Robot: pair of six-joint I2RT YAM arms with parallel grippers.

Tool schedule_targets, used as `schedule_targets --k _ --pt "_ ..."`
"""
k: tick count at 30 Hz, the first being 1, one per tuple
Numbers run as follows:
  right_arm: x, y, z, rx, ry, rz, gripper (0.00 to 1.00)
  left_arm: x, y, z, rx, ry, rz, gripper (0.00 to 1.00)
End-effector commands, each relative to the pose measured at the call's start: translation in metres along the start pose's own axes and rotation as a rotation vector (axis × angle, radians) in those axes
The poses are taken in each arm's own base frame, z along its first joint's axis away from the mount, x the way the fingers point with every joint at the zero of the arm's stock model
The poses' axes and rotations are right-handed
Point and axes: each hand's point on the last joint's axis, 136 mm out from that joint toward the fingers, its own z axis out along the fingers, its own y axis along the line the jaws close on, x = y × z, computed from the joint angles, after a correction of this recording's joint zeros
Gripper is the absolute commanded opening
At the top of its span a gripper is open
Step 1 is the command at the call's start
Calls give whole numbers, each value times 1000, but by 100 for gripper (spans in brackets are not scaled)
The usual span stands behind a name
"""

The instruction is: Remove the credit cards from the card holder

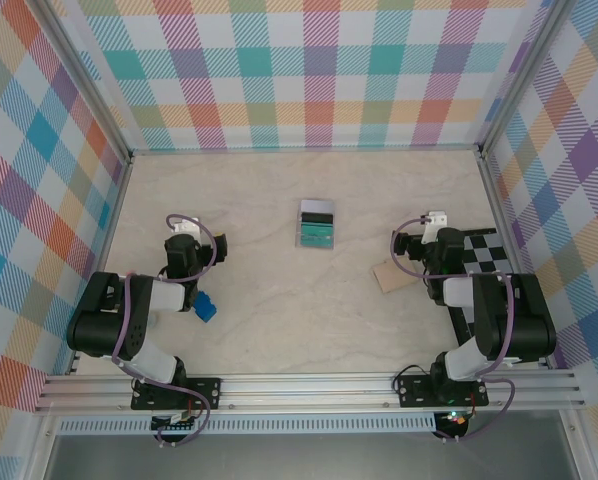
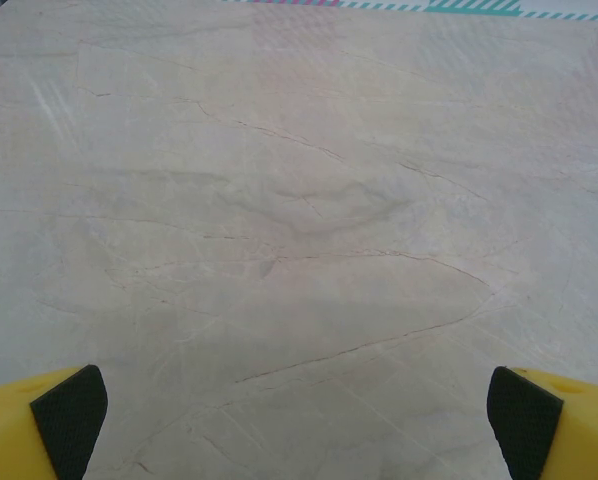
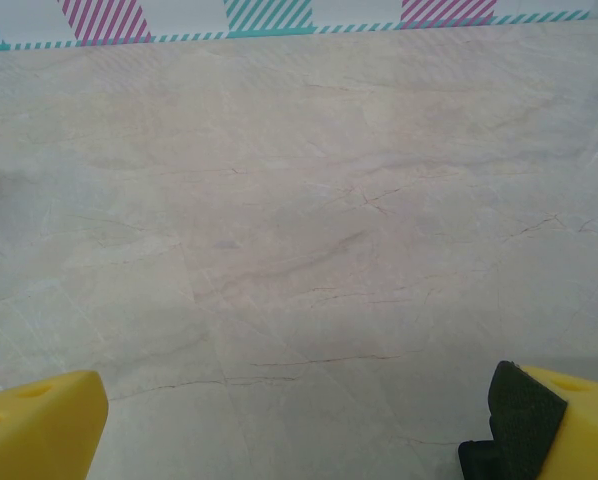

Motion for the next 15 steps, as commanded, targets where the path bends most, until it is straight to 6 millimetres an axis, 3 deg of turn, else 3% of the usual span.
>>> schedule_targets --k 1,11,15 --pt "-7 2 2 -21 -15 14 100 -7 3 3 -6 -14 -9 100" --pt "-8 3 2 -27 -12 13 100 -9 4 3 -6 -20 -8 100" --pt "-21 9 -6 -50 -7 2 100 -21 11 -5 -50 -31 -26 100"
